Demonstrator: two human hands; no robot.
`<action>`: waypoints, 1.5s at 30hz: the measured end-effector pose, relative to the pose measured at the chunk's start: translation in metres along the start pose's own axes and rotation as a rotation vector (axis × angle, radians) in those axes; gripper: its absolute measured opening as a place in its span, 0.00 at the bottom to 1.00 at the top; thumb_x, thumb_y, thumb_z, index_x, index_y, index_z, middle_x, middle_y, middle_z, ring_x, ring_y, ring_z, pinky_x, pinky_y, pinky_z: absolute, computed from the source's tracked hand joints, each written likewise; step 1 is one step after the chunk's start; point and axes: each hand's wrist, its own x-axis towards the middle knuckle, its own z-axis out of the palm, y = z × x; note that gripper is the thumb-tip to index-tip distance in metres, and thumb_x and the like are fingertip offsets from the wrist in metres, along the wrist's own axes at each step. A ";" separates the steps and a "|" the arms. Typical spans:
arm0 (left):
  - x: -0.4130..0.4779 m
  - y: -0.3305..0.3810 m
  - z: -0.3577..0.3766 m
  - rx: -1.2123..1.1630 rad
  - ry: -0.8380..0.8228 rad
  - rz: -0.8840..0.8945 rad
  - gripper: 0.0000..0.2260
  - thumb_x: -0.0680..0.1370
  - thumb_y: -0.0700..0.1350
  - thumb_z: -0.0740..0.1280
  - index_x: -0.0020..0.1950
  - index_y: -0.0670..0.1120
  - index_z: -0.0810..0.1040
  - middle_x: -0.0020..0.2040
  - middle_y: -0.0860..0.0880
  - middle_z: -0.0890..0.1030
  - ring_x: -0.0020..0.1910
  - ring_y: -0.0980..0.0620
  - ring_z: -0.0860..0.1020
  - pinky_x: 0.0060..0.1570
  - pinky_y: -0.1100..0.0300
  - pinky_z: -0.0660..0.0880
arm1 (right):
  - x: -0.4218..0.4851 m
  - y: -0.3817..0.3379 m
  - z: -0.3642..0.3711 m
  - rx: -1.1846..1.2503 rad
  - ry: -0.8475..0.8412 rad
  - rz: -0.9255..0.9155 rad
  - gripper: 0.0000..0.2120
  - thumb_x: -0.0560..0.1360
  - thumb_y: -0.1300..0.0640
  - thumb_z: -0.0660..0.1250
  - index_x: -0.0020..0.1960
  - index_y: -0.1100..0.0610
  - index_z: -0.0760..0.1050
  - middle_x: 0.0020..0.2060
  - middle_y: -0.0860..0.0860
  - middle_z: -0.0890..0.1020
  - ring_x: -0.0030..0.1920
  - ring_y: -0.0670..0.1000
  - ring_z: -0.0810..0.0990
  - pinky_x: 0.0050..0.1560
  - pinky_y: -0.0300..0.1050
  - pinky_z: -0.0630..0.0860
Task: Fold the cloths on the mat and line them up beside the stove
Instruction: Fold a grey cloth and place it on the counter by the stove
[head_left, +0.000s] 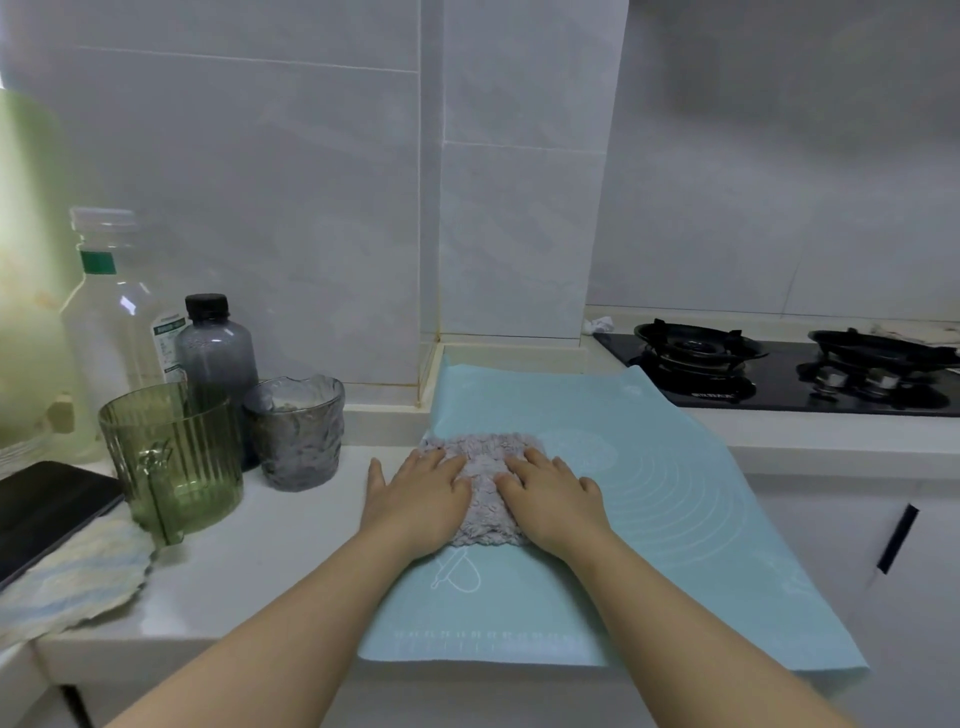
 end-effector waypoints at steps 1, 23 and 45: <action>0.000 -0.001 0.000 -0.002 -0.006 0.002 0.22 0.82 0.52 0.44 0.76 0.55 0.53 0.78 0.54 0.50 0.76 0.53 0.48 0.70 0.40 0.38 | 0.000 0.000 0.000 0.005 0.000 0.002 0.24 0.80 0.46 0.45 0.75 0.47 0.57 0.76 0.47 0.55 0.76 0.53 0.53 0.72 0.57 0.50; -0.014 0.000 -0.006 -0.224 0.265 -0.223 0.23 0.74 0.64 0.61 0.66 0.58 0.71 0.65 0.51 0.71 0.65 0.46 0.66 0.62 0.53 0.61 | -0.007 -0.003 -0.005 0.099 0.270 0.310 0.21 0.72 0.41 0.59 0.51 0.58 0.72 0.48 0.52 0.79 0.54 0.56 0.73 0.55 0.50 0.61; 0.007 0.143 -0.089 -1.362 -0.699 -0.344 0.21 0.77 0.55 0.61 0.66 0.47 0.71 0.56 0.44 0.81 0.47 0.48 0.81 0.43 0.61 0.77 | -0.064 0.082 -0.159 1.902 0.093 0.513 0.14 0.76 0.62 0.63 0.62 0.60 0.71 0.55 0.59 0.82 0.54 0.58 0.81 0.45 0.49 0.82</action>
